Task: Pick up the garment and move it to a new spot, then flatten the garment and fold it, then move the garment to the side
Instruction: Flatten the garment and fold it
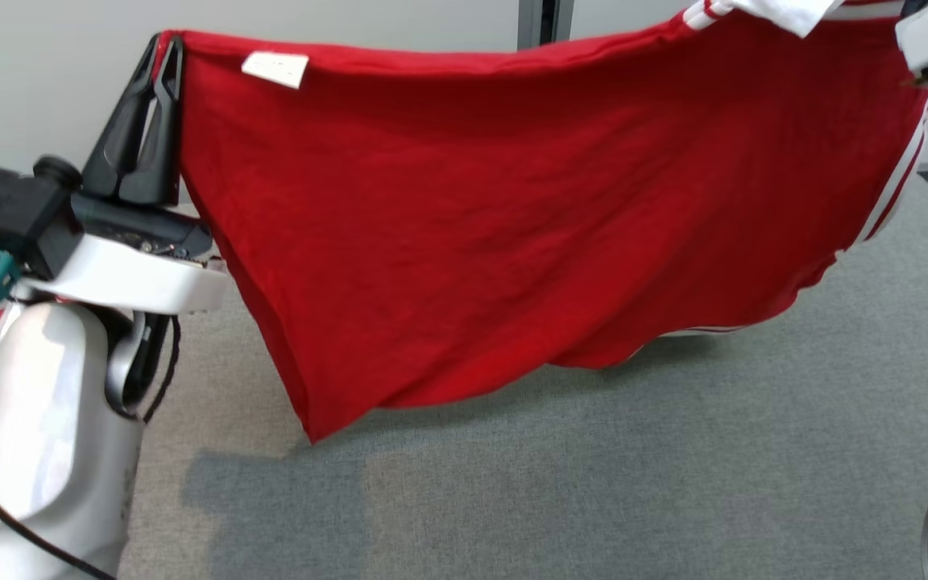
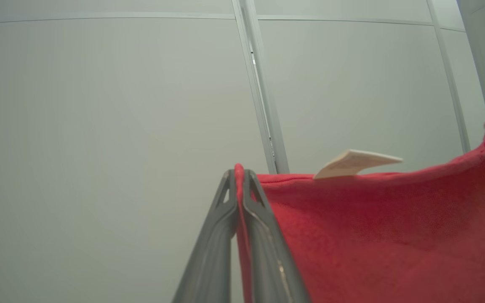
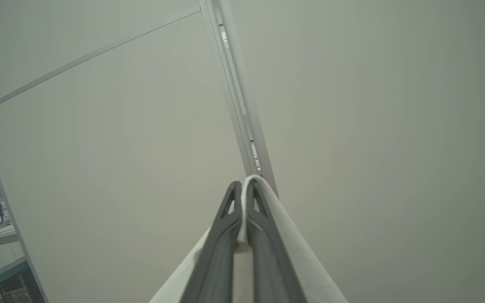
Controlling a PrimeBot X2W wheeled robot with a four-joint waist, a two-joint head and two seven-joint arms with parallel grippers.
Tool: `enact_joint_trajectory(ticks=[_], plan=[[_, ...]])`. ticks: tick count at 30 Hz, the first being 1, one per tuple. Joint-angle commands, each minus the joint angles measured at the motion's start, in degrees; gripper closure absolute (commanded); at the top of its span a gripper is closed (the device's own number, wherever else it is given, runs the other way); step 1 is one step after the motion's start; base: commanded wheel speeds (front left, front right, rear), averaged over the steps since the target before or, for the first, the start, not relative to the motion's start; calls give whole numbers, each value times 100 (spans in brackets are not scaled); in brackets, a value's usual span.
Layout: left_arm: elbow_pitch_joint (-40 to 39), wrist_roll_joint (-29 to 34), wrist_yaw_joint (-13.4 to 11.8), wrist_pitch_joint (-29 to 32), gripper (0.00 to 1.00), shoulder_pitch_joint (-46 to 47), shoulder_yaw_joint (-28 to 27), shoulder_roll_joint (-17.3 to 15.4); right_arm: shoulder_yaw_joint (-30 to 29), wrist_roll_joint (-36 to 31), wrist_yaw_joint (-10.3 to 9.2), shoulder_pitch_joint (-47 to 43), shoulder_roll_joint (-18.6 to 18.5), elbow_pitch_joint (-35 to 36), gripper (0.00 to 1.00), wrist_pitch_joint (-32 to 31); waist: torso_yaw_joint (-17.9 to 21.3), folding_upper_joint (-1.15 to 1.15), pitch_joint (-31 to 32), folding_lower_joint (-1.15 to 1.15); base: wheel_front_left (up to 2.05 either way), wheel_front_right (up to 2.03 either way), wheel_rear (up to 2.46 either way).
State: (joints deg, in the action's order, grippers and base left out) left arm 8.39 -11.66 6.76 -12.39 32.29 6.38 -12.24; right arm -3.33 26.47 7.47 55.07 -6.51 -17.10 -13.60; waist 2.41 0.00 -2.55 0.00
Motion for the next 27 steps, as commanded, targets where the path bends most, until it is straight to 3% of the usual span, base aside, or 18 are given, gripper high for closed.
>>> enact_joint_trajectory(ticks=[1, 8, 13, 17, 22, 27], plan=[[25, 39, 26, 41, 100, 209, 34, -79, 12, -68, 4, 165, -27, 20, 100, -30, -8, 0, -148, 0, 0, 0, 0], [440, -63, 72, 475, 100, 1571, 557, -479, -35, -384, 4, 1316, -246, -214, 100, -187, -86, 0, -1226, 0, 0, 0, 0], [1019, -80, 73, 375, 100, 3084, 1012, -711, 583, -604, 3, 2665, -488, -702, 100, 199, -108, 0, -2197, 0, 0, 0, 0], [1754, -10, 69, 81, 100, 4291, 1116, -592, 767, -728, 3, 3755, -552, -1346, 100, 948, -167, 0, -2710, 0, 0, 0, 0], [2521, 146, -268, -236, 100, 5433, 975, -280, 841, -1172, 4, 4773, -446, -2124, 100, 2472, -177, 0, -3139, 0, 0, 0, 0], [2368, 242, -517, -277, 100, 5941, 757, -68, 906, -1196, 2, 5155, -366, -2461, 100, 2867, -172, 0, -3431, 0, 0, 0, 0]])
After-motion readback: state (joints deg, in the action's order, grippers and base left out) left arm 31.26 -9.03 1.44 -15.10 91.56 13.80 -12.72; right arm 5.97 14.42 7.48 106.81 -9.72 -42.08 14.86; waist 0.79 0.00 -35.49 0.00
